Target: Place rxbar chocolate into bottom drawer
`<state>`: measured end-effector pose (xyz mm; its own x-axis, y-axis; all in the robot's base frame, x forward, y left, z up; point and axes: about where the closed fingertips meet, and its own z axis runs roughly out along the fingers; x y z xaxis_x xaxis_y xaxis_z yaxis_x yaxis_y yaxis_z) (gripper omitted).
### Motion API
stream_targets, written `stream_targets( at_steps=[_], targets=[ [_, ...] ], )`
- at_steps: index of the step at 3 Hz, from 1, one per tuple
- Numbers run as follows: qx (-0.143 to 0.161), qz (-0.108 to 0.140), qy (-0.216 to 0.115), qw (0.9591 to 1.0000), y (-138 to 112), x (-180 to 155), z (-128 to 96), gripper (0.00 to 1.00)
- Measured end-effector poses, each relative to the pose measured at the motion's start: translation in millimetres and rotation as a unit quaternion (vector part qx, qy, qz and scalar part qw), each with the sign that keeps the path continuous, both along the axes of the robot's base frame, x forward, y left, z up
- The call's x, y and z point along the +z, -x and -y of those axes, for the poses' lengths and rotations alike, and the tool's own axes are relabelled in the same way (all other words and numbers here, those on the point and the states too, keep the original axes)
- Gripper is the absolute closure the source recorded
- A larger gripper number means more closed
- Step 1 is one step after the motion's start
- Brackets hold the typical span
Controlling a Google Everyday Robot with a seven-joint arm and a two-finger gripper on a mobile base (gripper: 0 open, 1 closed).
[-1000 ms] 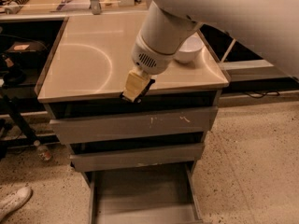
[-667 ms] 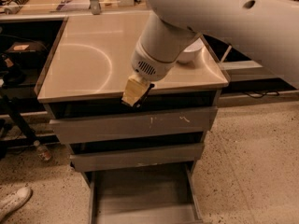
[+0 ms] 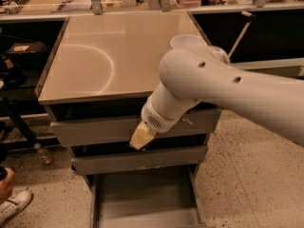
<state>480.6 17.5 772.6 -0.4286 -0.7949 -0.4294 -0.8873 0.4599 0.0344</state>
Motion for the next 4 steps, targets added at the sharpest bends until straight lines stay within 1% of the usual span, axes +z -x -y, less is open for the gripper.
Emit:
stream_targets(
  at_steps=[1, 2, 3, 4],
  targets=[
    [-0.010, -0.036, -0.012, 0.9992, 13.1, -83.2, 6.0, 1.00],
    [-0.010, -0.036, -0.012, 0.9992, 13.1, -83.1, 6.0, 1.00],
    [-0.020, -0.065, -0.025, 0.9974, 23.4, -132.4, 1.5, 1.00],
    [-0.048, -0.098, -0.045, 0.9930, 31.2, -212.7, 0.5, 1.00]
  ],
)
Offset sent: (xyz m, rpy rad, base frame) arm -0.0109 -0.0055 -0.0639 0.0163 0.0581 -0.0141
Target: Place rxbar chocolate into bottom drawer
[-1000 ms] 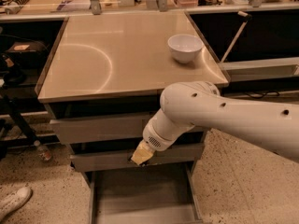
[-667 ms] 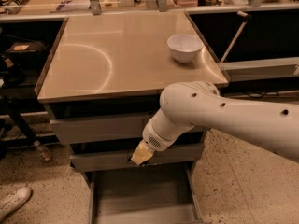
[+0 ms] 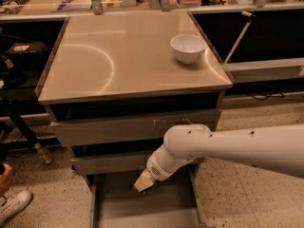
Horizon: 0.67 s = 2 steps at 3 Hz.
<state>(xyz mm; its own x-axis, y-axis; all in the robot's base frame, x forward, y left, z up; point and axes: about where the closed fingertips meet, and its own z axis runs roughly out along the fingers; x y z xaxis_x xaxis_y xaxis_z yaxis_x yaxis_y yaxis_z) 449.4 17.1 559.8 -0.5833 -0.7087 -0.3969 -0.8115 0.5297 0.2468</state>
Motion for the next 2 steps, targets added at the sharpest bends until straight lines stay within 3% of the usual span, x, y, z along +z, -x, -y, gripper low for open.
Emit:
stream_targets(
  at_steps=[1, 2],
  targets=[
    [-0.023, -0.023, -0.015, 0.9993, -1.1, -76.3, -6.8, 1.00],
    [-0.023, -0.023, -0.015, 0.9993, -1.1, -76.4, -6.9, 1.00]
  ],
)
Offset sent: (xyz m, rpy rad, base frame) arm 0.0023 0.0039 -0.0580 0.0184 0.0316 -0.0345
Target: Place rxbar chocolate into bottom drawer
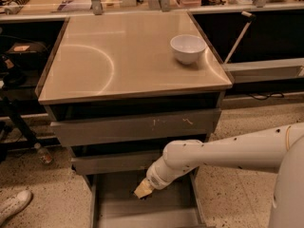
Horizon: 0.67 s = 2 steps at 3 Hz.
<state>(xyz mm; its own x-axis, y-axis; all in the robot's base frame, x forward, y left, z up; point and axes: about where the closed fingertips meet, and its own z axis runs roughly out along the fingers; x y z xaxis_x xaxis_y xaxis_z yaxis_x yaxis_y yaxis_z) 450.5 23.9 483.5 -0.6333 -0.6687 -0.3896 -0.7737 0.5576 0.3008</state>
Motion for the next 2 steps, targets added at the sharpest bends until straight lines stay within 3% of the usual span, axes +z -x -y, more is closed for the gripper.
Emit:
stream_targets(
  at_steps=[1, 2],
  targets=[
    [-0.011, -0.014, -0.018, 0.9997, -2.2, -35.4, -7.7, 1.00],
    [-0.034, -0.021, -0.047, 0.9981, -16.1, -93.8, -17.4, 1.00]
  ],
)
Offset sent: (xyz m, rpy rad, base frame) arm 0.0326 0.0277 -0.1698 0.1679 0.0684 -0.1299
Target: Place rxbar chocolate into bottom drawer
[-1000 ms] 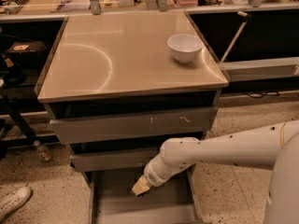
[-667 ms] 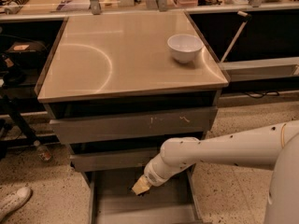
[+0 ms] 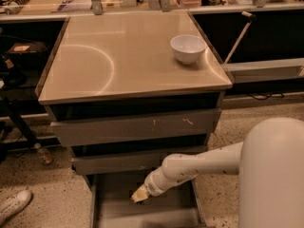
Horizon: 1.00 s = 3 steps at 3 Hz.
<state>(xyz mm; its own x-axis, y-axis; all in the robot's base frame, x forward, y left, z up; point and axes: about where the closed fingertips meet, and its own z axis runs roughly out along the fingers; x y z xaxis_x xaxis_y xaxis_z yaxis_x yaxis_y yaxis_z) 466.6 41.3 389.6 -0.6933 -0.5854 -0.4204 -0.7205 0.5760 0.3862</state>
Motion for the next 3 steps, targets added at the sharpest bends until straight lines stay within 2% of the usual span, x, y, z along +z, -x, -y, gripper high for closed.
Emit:
stream_targets(
  at_steps=[1, 3],
  targets=[
    [-0.015, -0.013, -0.026, 0.9995, -9.3, -48.7, -6.0, 1.00],
    [-0.016, -0.022, -0.029, 0.9992, -5.0, -59.1, -9.0, 1.00]
  ],
)
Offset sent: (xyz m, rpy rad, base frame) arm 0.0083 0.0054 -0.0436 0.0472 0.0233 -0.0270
